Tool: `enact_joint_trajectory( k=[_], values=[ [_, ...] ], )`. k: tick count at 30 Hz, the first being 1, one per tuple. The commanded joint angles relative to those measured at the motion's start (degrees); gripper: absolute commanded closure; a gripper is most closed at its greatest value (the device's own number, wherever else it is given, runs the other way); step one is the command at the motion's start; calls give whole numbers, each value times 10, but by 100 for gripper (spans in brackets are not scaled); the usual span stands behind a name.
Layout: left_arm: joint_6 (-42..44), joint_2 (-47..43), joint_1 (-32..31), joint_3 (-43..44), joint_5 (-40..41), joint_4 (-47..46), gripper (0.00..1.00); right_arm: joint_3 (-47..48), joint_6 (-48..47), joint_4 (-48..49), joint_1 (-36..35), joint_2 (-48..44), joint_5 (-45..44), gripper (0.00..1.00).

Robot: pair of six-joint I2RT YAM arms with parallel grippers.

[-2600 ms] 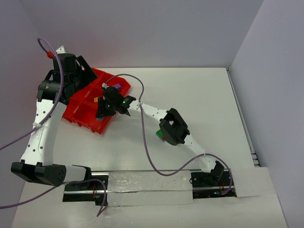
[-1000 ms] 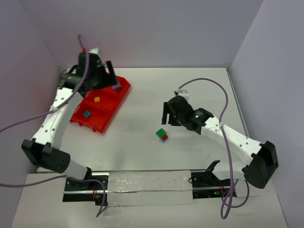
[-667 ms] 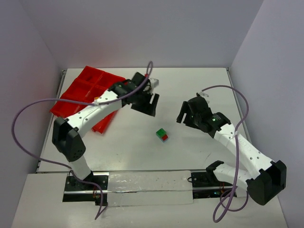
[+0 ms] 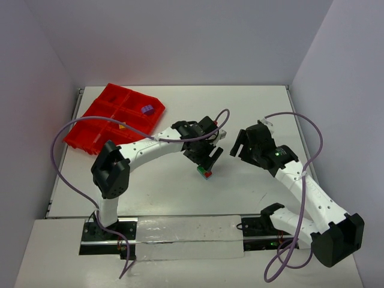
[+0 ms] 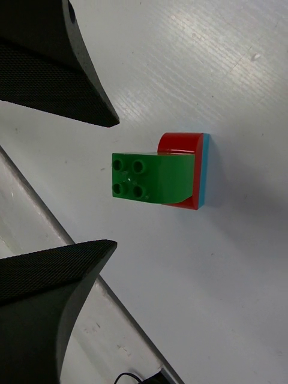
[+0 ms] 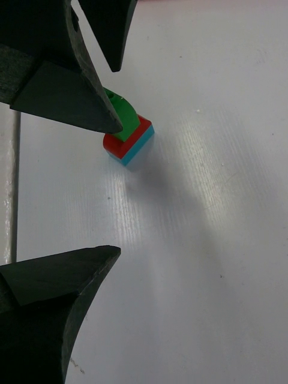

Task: Sort the legos into containers by color

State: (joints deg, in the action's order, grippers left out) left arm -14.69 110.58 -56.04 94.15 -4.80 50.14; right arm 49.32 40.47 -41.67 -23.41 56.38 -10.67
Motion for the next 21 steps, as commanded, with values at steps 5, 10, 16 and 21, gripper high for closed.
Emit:
enact_joint_trajectory(
  k=[5,10,16,21],
  values=[
    [-2,15,-1,0,19,-39,24,9,-12,-3,5,11,-4,17],
    [-1,21,-3,-4,27,-37,28,15,-15,-3,5,16,-3,17],
    [1,20,-7,-16,31,-40,32,17,-18,-3,5,20,3,17],
    [-2,23,-8,-17,34,-44,36,16,-21,-3,5,20,3,17]
  ],
)
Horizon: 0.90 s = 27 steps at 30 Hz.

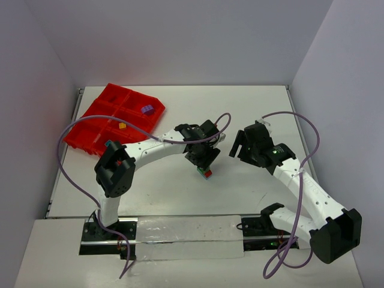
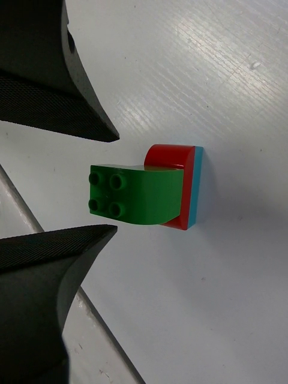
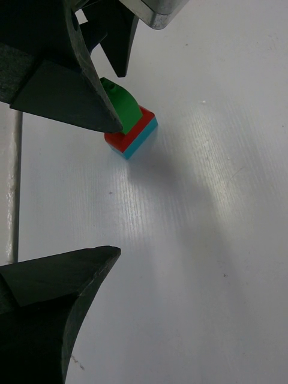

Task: Sort the legos into containers by color

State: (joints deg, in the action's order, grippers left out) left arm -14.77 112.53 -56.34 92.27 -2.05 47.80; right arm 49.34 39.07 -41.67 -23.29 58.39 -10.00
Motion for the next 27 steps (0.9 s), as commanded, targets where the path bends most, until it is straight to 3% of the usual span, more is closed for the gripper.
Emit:
enact_joint_trajectory(
  k=[1,9,15,17,18,21,27],
  values=[
    [-1,3,-6,3,6,-22,37,16,-7,-3,3,0,-4,17],
    [-2,15,-8,9,2,-25,43,22,-12,-2,3,1,-6,17],
    [-4,17,-10,17,-4,-25,59,23,-12,-2,3,4,-6,17],
    [-5,14,-10,20,-6,-25,70,25,-12,-2,3,4,-7,17],
    [-5,13,-10,22,-7,-21,85,26,-13,-3,3,5,-7,17],
    [-3,5,-9,38,-2,-3,100,29,-14,-2,3,5,-7,17],
    [8,-53,23,79,-22,35,100,52,-39,8,3,19,25,17]
  ],
)
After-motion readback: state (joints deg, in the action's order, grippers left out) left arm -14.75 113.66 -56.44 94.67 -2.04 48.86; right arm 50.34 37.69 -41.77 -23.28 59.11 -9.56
